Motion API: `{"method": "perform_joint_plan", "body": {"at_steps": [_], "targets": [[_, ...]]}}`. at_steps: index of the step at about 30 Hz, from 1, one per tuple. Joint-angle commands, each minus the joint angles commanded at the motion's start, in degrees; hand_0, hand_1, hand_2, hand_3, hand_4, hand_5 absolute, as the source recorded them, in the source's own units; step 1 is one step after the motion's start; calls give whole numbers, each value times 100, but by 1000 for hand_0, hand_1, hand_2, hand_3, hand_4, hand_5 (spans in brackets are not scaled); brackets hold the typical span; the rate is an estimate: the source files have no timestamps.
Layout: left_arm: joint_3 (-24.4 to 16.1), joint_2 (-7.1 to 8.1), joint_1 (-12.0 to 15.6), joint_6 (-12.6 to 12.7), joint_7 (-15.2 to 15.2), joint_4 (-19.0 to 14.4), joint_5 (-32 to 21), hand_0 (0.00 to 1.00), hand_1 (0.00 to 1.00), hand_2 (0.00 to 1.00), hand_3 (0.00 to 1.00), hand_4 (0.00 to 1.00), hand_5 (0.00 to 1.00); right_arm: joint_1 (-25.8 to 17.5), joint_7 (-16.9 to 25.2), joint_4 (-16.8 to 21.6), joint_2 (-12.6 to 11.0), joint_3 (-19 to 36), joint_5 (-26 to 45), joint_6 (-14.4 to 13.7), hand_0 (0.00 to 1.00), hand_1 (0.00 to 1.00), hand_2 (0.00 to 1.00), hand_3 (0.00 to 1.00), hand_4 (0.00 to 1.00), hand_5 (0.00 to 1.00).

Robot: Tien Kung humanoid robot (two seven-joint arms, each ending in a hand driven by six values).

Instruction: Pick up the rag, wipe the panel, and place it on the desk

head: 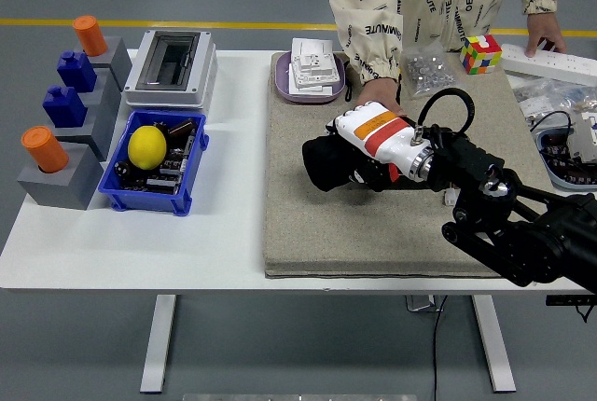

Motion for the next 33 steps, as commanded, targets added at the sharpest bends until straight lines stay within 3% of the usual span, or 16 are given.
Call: {"method": "perform_joint_plan", "body": {"at_steps": [6, 15, 23, 33], "targets": [[-31, -17, 1, 2, 5, 0, 1, 642, 691, 732, 565, 593, 468, -125, 5, 10, -210, 106, 13, 0, 286, 425, 488, 471, 998, 79], [-103, -46, 7, 7, 11, 0, 18, 642, 692, 732, 564, 591, 467, -511, 11, 10, -760, 494, -4, 3, 285, 425, 489, 472, 998, 78], [-115, -55, -22, 6, -9, 0, 3, 642, 691, 731, 565, 591, 466, -1069, -5, -60, -1433, 1207, -123, 15, 285, 426, 489, 472, 998, 78], [-126, -61, -28, 2, -16, 0, 5, 642, 691, 732, 565, 591, 466, -1428, -2, -122, -1833, 1970, -275, 31, 286, 425, 488, 471, 998, 78]]}}
